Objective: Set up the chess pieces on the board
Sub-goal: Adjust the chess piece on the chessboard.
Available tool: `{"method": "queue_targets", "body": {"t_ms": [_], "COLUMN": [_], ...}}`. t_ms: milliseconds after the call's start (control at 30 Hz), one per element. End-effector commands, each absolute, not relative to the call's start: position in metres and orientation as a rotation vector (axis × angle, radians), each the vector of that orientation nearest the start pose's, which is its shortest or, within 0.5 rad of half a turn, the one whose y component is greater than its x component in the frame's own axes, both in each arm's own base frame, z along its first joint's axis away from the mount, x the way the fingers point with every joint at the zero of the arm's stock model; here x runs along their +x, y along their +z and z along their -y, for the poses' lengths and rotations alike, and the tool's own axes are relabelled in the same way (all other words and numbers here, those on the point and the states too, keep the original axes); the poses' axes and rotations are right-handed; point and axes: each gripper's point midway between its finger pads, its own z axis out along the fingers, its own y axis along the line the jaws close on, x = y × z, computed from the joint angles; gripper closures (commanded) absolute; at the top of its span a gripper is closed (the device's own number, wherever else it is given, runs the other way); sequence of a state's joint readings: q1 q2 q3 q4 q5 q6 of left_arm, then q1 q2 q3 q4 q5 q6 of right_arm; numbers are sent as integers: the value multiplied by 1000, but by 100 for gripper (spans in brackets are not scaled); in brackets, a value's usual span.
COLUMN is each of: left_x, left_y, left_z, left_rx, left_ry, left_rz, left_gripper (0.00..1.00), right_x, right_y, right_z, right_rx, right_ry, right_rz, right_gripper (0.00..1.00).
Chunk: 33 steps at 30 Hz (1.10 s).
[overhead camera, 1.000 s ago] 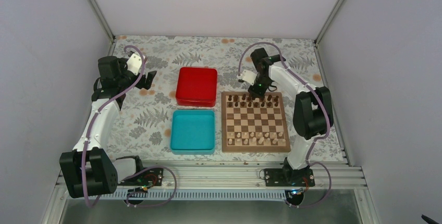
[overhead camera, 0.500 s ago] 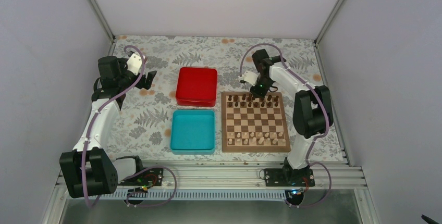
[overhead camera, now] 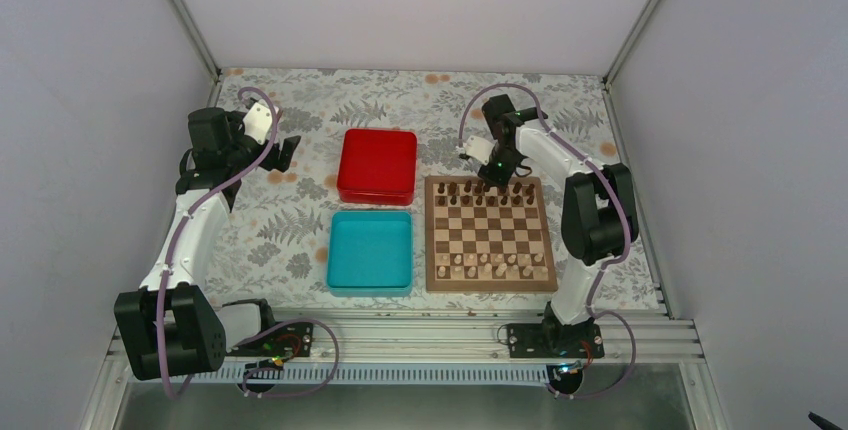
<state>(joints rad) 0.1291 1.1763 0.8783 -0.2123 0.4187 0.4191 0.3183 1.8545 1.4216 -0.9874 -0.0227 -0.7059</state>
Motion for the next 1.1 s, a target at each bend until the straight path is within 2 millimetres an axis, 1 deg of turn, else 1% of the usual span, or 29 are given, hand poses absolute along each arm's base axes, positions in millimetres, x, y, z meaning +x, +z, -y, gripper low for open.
{"method": "queue_targets", "body": {"t_ms": [0,133,367,533,833,1067], "left_x": [379,379,379,379,378,379], "left_y": [234,234,234,235,235,233], "left_z": [20,20,20,21,21,21], "left_rx": [549,549,551,552,552,553], "left_ry": [-85,-85,-86,-89,-88,-89], "left_rz": [-1940,-1940,-1941,-1940,-1940,-1942], "left_gripper": [0,0,0,0,0,0], "right_x": [357,357,353,352,352,356], "right_y": [66,71,98,108,98,90], "right_z": [-122,-120,-116,-111,-113,-116], "right_rx": [-1453,-1445,-1431,-1424,-1434,-1436], "right_ry": [17,5,-21,-38,-16,-2], "right_rz": [-2628,-2625,-2596,-2591,-2608,-2612], "right_gripper": [84,87,88,88,88,87]}}
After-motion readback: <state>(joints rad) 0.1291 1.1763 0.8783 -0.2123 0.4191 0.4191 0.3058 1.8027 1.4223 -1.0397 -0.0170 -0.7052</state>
